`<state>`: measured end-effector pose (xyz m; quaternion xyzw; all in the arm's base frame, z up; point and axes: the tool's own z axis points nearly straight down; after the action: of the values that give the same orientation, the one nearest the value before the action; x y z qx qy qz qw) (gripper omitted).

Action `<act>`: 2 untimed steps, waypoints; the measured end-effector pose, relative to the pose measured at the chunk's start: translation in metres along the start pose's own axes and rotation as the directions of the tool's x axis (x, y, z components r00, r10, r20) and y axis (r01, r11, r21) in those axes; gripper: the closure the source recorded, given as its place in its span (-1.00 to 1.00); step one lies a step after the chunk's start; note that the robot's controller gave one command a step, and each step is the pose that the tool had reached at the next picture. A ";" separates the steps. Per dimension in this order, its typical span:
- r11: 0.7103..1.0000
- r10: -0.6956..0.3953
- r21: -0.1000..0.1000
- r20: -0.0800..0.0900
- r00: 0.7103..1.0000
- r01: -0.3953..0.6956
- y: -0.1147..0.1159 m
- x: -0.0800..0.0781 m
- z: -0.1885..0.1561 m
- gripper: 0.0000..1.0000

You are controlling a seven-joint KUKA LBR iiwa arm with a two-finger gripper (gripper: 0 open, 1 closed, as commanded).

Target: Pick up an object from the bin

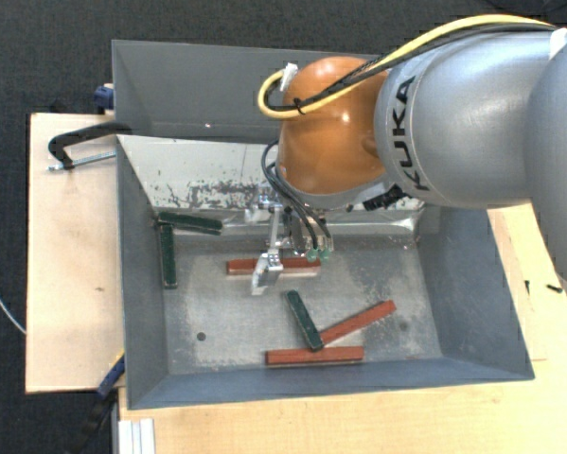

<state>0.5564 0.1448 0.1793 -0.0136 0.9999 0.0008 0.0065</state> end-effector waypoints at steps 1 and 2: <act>0.995 -0.097 -0.001 -0.010 0.995 0.097 -0.033 -0.029 0.100 1.00; 0.995 -0.097 -0.001 -0.010 0.995 0.097 -0.033 -0.029 0.100 1.00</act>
Offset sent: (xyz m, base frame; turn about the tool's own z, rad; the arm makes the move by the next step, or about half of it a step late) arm 0.0000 0.0000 0.0000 0.0000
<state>0.5874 0.1123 0.0797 -0.0622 0.9981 0.0007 0.0014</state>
